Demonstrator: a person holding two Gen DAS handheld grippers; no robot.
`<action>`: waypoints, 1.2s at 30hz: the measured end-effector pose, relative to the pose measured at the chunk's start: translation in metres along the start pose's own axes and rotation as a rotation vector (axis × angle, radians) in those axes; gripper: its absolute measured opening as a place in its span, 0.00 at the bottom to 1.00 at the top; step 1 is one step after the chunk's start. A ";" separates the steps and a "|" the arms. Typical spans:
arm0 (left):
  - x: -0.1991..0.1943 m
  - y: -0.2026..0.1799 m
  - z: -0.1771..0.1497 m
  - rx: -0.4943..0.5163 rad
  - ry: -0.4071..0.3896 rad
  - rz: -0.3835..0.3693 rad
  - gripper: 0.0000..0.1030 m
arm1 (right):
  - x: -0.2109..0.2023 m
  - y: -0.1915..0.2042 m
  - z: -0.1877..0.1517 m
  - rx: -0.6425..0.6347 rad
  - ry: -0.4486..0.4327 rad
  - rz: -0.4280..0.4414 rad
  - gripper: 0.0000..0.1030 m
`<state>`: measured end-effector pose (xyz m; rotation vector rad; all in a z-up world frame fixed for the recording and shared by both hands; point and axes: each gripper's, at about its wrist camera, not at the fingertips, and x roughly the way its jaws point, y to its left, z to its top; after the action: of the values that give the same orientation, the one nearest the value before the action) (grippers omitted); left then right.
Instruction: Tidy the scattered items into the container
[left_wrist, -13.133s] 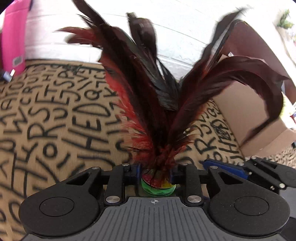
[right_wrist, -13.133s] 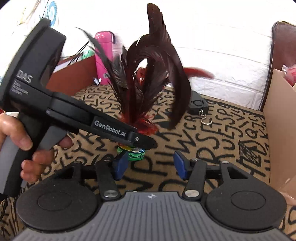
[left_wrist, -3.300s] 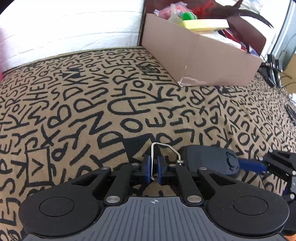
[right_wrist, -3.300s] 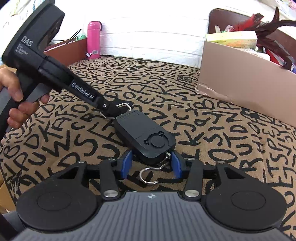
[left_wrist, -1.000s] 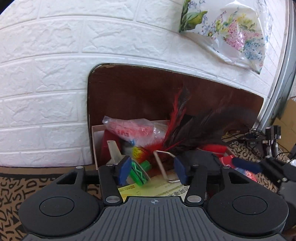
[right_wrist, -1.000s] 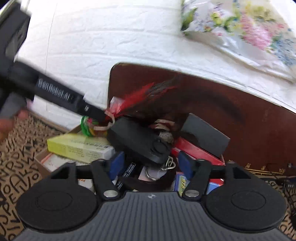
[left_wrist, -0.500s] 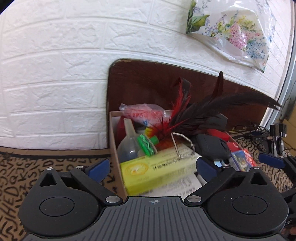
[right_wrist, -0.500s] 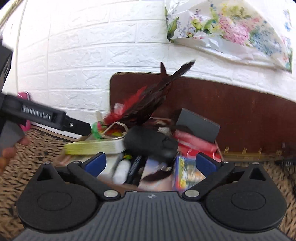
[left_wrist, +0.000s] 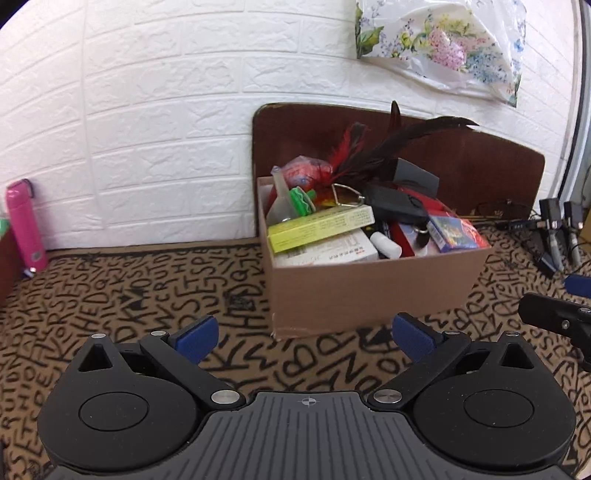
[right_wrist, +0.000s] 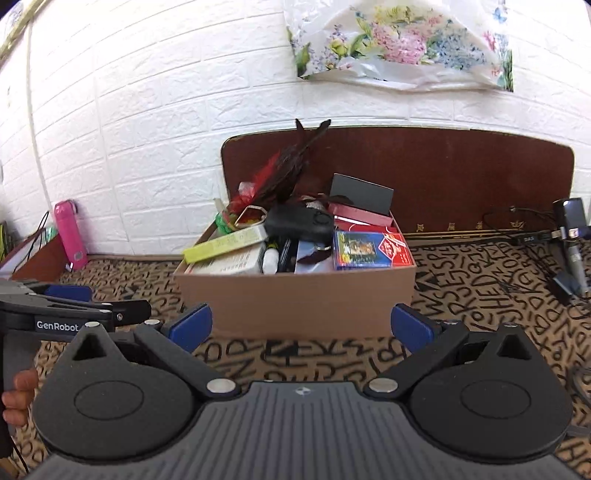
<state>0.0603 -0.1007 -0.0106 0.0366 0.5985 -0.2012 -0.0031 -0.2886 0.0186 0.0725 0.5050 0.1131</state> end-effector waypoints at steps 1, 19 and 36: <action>-0.007 -0.001 -0.004 0.004 -0.016 -0.005 1.00 | -0.006 0.003 -0.002 -0.013 -0.003 0.002 0.99; -0.048 -0.010 -0.019 0.005 0.010 0.008 1.00 | -0.036 0.032 -0.024 -0.086 0.050 -0.022 0.99; -0.038 -0.006 -0.023 -0.002 0.057 -0.025 1.00 | -0.027 0.040 -0.024 -0.115 0.074 -0.019 0.99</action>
<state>0.0154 -0.0978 -0.0078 0.0333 0.6565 -0.2244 -0.0423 -0.2512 0.0142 -0.0491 0.5722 0.1258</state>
